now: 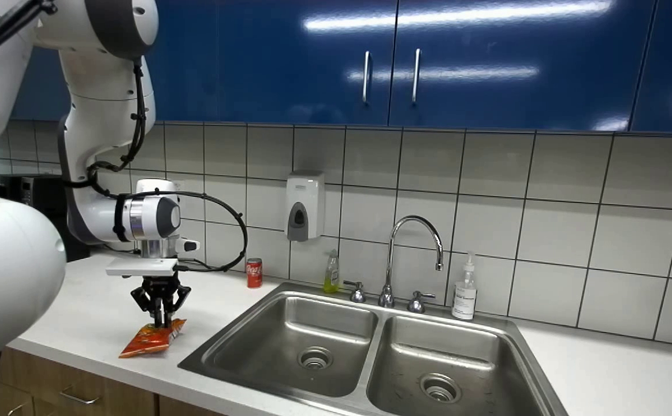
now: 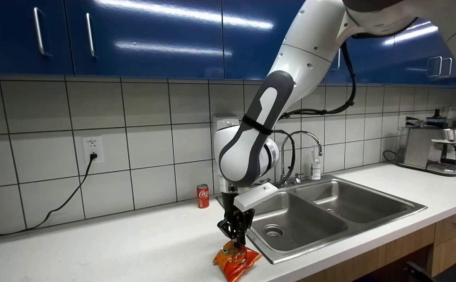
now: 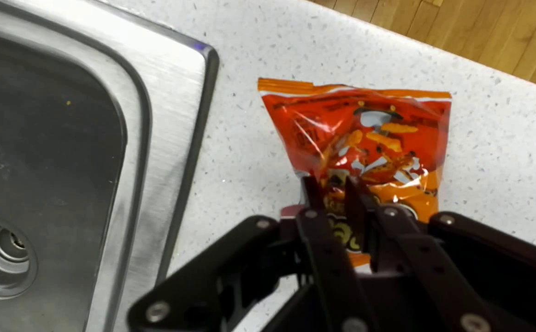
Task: Remove the orange packet from the sink and put it on the counter.
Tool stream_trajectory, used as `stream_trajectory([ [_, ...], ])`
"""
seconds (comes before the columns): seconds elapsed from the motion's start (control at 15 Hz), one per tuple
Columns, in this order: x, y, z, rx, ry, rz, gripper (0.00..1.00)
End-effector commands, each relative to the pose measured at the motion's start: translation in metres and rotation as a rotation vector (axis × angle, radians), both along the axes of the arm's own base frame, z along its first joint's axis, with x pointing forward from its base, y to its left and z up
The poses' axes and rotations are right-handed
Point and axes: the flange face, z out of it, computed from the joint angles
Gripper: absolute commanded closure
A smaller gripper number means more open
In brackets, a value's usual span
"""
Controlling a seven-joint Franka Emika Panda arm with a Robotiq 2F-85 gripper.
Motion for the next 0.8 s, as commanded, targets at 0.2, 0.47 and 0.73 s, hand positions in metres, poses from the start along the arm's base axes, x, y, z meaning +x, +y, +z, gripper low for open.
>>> stream_trajectory([
  [0.2, 0.001, 0.0, 0.012, -0.013, -0.029, -0.01, 0.25],
  [0.47, -0.004, -0.004, 0.022, -0.007, -0.034, 0.002, 0.0],
  [0.73, -0.015, -0.018, 0.042, 0.006, -0.038, 0.01, 0.0],
])
